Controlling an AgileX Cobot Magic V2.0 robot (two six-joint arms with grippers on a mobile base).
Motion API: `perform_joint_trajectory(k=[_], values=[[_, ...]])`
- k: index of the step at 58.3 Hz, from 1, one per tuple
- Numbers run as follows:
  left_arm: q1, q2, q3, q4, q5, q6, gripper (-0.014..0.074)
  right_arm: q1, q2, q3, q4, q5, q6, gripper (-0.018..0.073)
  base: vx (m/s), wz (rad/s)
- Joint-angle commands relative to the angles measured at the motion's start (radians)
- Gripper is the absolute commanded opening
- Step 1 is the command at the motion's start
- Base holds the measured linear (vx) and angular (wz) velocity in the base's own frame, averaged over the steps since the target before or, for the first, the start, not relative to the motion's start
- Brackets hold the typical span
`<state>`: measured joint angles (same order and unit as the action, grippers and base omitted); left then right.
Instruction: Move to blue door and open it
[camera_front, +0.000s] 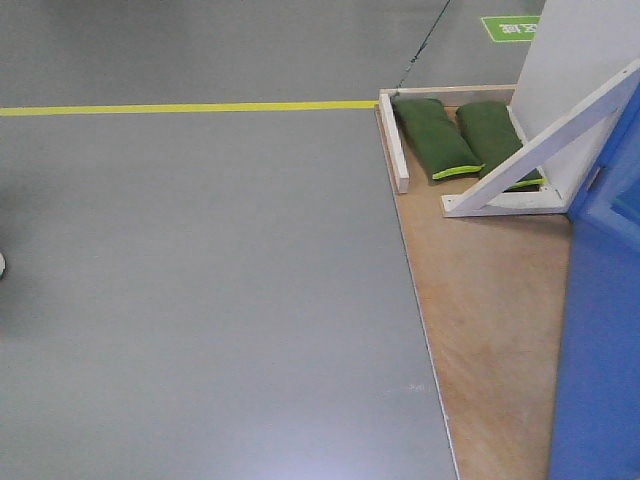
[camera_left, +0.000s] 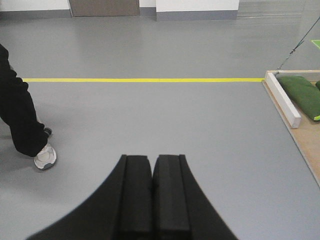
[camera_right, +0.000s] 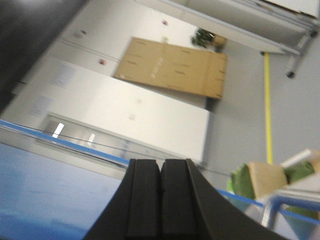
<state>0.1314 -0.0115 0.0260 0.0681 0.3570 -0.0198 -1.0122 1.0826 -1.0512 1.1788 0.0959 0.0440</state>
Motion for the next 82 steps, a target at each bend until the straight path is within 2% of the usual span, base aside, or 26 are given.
perform_joint_trajectory(k=[1,13,20,26,43,51,58,71,82], values=[[-0.001,-0.014,-0.027,-0.003,-0.077,-0.007,0.0073,-0.005,0.009,-0.037,-0.001,0.029,-0.004,0.0008,0.0,0.0],[-0.001,-0.014,-0.027,-0.003,-0.077,-0.007,0.0073,-0.001,0.003,-0.037,0.0,0.27,-0.004,0.0008,0.0,0.0],[-0.001,-0.014,-0.027,-0.003,-0.077,-0.007,0.0073,0.068,-0.007,-0.037,0.0,0.283,-0.004,0.0008,0.0,0.0],[-0.001,-0.014,-0.027,-0.003,-0.077,-0.007,0.0073,0.168,-0.024,-0.037,-0.005,0.289,-0.004,0.0008,0.0,0.0],[-0.001,-0.014,-0.027,-0.003,-0.077,-0.007,0.0073,0.536,-0.042,-0.036,-0.009,0.305,-0.004,0.0008,-0.01,-0.03],[-0.001,-0.014,-0.027,-0.003,-0.077,-0.007,0.0073,0.639,-0.042,-0.036,-0.009,0.305,-0.004,0.0008,-0.01,-0.02],[-0.001,-0.014,-0.027,-0.003,-0.077,-0.007,0.0073,0.671,-0.037,-0.036,-0.009,0.302,-0.004,0.0008,0.0,0.0],[-0.001,-0.014,-0.027,-0.003,-0.077,-0.007,0.0073,0.671,-0.03,-0.036,-0.009,0.302,-0.004,0.0008,0.0,0.01],[-0.001,-0.014,-0.027,-0.003,-0.077,-0.007,0.0073,0.671,0.021,-0.045,-0.005,0.226,-0.004,0.0008,0.0,0.0]])
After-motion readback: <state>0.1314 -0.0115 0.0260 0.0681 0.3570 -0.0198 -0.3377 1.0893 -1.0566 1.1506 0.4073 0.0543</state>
